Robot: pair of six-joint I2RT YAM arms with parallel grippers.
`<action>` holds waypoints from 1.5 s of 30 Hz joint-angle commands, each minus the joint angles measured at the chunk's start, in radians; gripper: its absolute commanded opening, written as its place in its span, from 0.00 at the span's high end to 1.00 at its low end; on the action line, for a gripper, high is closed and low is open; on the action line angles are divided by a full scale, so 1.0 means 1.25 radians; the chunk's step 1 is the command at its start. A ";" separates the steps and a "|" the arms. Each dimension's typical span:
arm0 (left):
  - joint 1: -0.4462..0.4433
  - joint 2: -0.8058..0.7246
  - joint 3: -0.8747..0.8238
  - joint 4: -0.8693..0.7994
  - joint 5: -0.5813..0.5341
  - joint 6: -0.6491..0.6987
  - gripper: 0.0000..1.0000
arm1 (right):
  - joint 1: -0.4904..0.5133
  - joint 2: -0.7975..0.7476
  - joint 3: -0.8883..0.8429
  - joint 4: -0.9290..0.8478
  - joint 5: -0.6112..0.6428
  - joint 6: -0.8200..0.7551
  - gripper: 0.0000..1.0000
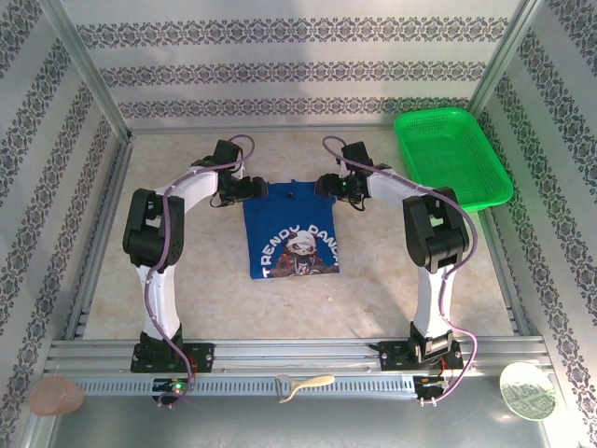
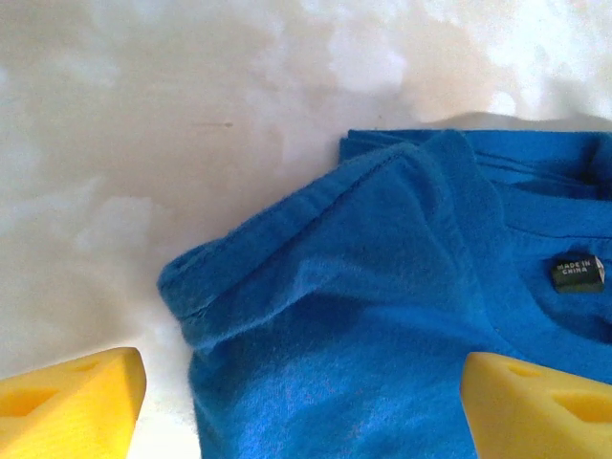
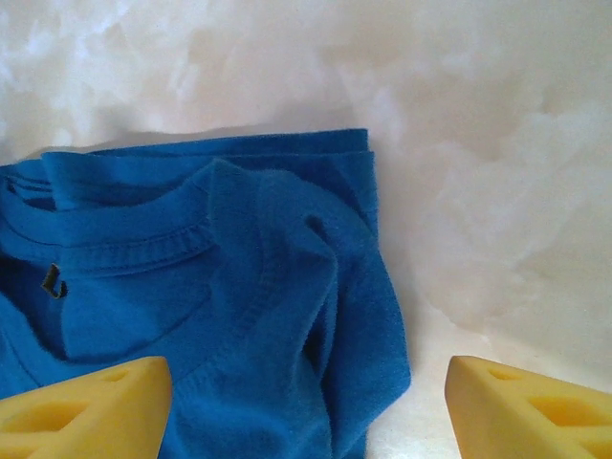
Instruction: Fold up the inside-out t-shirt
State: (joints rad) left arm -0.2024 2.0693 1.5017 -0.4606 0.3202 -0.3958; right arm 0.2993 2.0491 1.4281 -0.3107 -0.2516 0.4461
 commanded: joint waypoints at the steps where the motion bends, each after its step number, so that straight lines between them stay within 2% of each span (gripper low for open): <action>1: -0.013 0.021 0.020 -0.034 -0.004 0.014 0.14 | 0.005 0.032 0.028 -0.016 0.010 0.020 0.24; 17: -0.039 0.058 0.032 -0.016 0.020 -0.011 0.13 | 0.042 0.101 0.075 -0.006 -0.065 0.059 0.24; 23: -0.056 0.051 0.012 0.029 0.057 -0.029 0.16 | 0.069 0.104 0.076 0.009 -0.083 0.069 0.28; 30: -0.061 0.017 -0.054 0.144 0.107 -0.094 0.35 | 0.061 0.098 0.046 0.037 -0.082 0.085 0.35; 33: -0.063 0.017 -0.062 0.156 0.099 -0.103 0.37 | 0.058 0.098 0.035 0.048 -0.088 0.094 0.37; 35: -0.062 0.024 -0.062 0.153 0.094 -0.099 0.38 | 0.056 0.101 0.032 0.053 -0.095 0.100 0.43; 36: -0.061 0.025 -0.065 0.155 0.091 -0.098 0.41 | 0.053 0.103 0.028 0.060 -0.101 0.105 0.47; 38: -0.061 0.022 -0.086 0.189 0.097 -0.104 0.57 | 0.048 0.103 0.018 0.077 -0.109 0.115 0.58; 41: -0.054 0.002 -0.142 0.277 0.112 -0.136 0.70 | 0.037 0.099 -0.004 0.108 -0.124 0.132 0.68; 43: -0.049 -0.005 -0.166 0.312 0.120 -0.150 0.68 | 0.030 0.099 -0.017 0.129 -0.137 0.143 0.69; 44: -0.047 -0.004 -0.171 0.317 0.123 -0.152 0.62 | 0.027 0.098 -0.024 0.140 -0.144 0.149 0.69; 45: -0.045 -0.002 -0.175 0.327 0.126 -0.154 0.53 | 0.023 0.099 -0.030 0.153 -0.152 0.157 0.69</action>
State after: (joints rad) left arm -0.2531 2.0647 1.3167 -0.1207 0.4305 -0.5579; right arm 0.3283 2.1544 1.4292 -0.1631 -0.3847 0.6048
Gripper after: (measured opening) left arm 0.436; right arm 0.313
